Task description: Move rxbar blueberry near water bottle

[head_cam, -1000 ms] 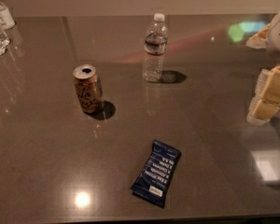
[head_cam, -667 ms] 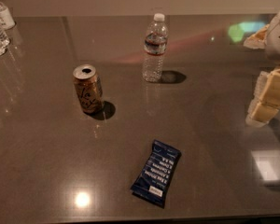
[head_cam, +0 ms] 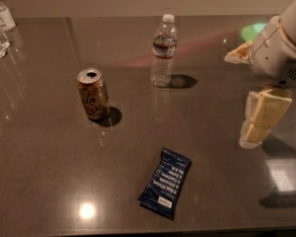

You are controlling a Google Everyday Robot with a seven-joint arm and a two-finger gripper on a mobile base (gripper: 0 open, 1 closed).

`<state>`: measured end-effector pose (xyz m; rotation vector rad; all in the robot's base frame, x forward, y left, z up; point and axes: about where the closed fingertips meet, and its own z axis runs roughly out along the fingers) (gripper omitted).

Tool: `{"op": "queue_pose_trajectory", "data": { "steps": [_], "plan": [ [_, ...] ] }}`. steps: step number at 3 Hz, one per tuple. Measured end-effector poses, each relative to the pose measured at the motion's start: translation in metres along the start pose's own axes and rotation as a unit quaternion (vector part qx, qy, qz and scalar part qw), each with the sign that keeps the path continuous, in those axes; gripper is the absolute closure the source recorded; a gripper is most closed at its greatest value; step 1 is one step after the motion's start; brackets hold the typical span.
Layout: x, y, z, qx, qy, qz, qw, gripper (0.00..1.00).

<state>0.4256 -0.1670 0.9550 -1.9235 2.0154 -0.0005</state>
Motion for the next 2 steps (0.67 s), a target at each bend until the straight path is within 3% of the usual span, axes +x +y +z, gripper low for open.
{"op": "queue_pose_trajectory", "data": {
  "steps": [2],
  "plan": [
    [-0.04,0.035,0.044,-0.049,-0.035,-0.077,0.9953,0.0]
  ]
}}
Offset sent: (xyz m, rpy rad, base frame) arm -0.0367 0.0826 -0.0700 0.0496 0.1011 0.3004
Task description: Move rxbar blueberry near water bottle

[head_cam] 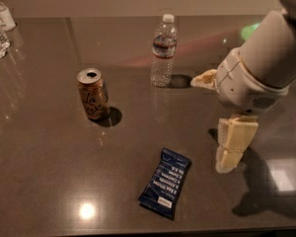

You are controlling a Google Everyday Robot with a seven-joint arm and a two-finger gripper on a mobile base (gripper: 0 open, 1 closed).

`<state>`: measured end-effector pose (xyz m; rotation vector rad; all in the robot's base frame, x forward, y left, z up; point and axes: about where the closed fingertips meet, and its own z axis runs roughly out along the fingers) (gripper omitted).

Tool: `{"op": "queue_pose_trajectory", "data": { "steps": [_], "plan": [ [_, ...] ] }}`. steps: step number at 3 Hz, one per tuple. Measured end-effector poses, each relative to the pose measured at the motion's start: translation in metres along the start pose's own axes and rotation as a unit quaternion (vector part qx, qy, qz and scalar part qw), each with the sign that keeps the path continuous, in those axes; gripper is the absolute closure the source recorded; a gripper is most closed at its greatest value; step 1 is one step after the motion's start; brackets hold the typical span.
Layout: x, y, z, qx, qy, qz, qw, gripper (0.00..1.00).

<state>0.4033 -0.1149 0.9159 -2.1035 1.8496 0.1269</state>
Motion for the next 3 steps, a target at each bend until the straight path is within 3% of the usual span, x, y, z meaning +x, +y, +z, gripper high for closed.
{"op": "queue_pose_trajectory", "data": {
  "steps": [2,3],
  "plan": [
    [-0.034,0.025,0.044,-0.043,-0.028,-0.058,0.997,0.0],
    [-0.039,0.03,0.052,-0.051,-0.034,-0.068,0.9959,0.0]
  ]
}}
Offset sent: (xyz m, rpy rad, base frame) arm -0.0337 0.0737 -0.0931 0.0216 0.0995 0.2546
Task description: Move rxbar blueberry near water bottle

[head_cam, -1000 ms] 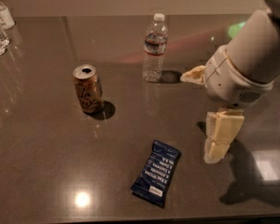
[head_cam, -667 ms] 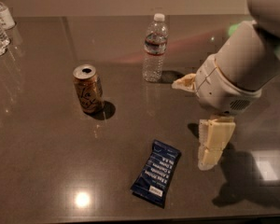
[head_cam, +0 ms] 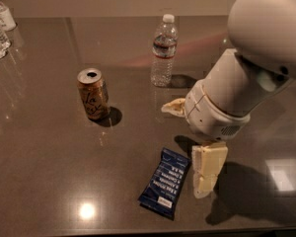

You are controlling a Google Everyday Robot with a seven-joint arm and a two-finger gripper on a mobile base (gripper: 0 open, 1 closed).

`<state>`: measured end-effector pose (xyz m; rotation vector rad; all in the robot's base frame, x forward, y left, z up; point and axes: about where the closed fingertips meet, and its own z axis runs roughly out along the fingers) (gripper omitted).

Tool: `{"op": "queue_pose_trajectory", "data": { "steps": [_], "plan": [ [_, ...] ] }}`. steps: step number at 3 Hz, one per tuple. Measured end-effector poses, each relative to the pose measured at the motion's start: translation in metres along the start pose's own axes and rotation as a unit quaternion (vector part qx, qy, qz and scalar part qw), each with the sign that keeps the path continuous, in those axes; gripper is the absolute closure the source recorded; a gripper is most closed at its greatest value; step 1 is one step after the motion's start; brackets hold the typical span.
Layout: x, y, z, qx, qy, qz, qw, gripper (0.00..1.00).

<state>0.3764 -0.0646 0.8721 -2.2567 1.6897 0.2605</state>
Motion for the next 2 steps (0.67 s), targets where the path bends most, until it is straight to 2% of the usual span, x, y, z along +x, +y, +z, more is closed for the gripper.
{"op": "queue_pose_trajectory", "data": {
  "steps": [2],
  "plan": [
    [-0.004,0.007,0.041,-0.019,0.0,-0.023,0.9996,0.0]
  ]
}}
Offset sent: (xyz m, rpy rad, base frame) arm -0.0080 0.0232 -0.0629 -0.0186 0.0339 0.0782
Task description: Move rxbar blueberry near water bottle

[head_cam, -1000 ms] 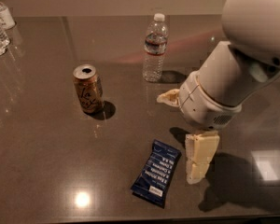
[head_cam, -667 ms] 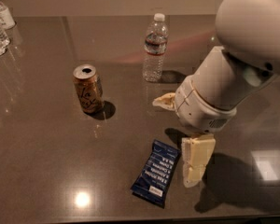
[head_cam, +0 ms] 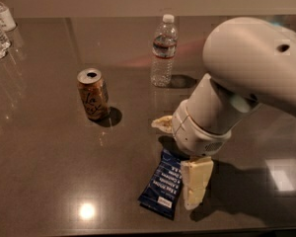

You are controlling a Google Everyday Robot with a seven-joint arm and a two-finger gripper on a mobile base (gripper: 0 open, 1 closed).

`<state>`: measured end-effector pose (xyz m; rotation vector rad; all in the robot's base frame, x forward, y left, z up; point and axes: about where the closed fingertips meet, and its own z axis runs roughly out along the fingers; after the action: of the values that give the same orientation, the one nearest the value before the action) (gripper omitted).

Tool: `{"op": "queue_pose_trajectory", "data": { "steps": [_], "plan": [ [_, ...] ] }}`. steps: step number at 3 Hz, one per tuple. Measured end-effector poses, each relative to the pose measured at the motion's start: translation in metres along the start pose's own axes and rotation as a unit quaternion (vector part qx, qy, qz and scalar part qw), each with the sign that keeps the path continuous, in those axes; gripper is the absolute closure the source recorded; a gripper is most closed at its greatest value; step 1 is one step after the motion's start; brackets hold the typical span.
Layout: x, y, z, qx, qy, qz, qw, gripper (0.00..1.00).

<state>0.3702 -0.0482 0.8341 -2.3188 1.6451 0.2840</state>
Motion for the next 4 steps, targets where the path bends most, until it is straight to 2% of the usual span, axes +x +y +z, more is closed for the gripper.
{"op": "queue_pose_trajectory", "data": {
  "steps": [1,2,4],
  "plan": [
    [-0.0017,0.0026,0.0098,-0.006,-0.001,-0.005,1.0,0.0],
    [-0.0074,0.0047,0.0096,-0.016,0.0,-0.009,0.9998,0.18],
    [-0.0056,0.0077,0.0089,-0.024,0.014,-0.007,0.9996,0.65]
  ]
}}
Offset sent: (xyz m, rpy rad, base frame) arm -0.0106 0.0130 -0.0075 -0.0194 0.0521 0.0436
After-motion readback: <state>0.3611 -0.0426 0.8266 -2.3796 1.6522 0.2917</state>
